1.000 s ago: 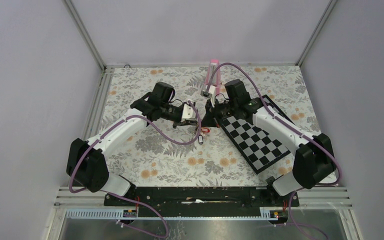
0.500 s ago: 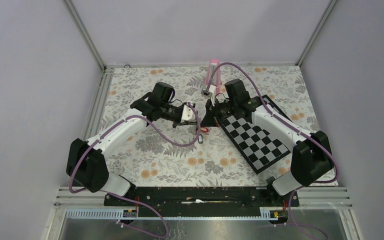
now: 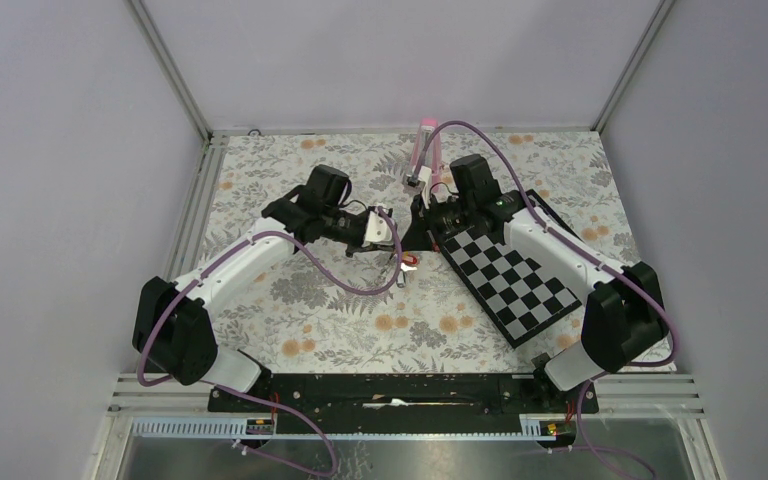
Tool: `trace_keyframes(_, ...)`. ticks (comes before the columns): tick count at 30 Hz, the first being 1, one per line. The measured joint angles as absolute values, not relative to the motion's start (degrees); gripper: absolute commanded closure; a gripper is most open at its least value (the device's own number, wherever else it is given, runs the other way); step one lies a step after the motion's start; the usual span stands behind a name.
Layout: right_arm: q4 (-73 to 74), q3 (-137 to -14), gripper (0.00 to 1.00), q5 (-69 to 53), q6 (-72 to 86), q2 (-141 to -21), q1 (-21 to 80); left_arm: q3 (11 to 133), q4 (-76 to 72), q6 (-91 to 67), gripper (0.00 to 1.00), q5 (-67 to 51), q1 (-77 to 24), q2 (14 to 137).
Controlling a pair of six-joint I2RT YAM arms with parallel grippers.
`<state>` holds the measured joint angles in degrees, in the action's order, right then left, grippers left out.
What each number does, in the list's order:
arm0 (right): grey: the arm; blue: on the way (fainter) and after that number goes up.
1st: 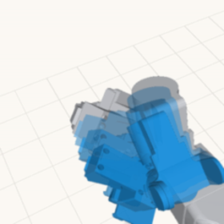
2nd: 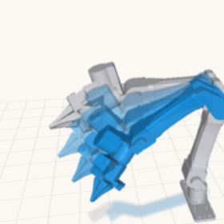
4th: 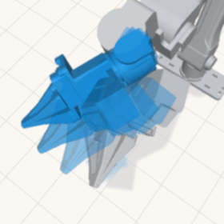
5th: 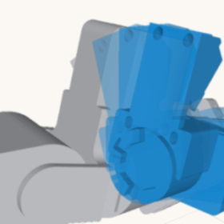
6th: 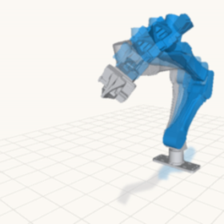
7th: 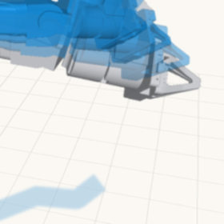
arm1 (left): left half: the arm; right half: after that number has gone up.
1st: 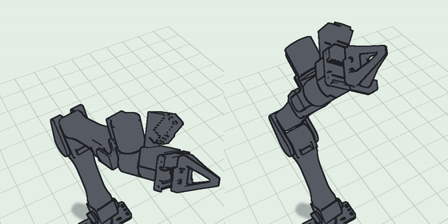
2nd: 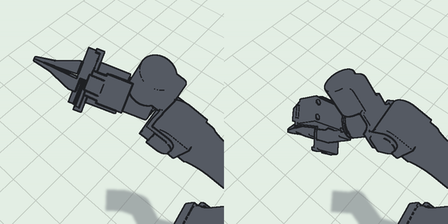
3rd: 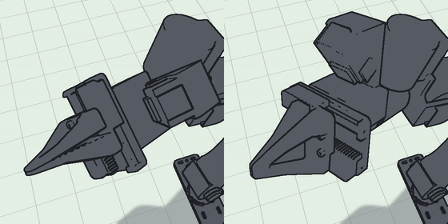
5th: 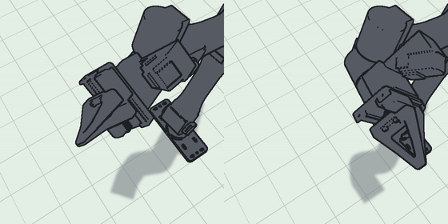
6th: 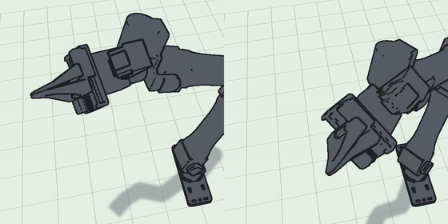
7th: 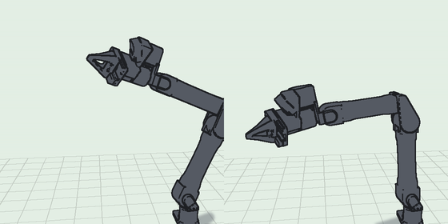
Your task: Put the keys on the keyring
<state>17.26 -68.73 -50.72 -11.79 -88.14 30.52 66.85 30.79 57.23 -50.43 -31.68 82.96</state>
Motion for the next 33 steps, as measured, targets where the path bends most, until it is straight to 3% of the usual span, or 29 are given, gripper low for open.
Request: trace_keyframes(33, 17.28, -69.17, 1.00, -50.78, -9.58, -90.67, 30.26, 66.59, 31.31, 57.34, 1.00, -47.72, -32.16, 82.96)
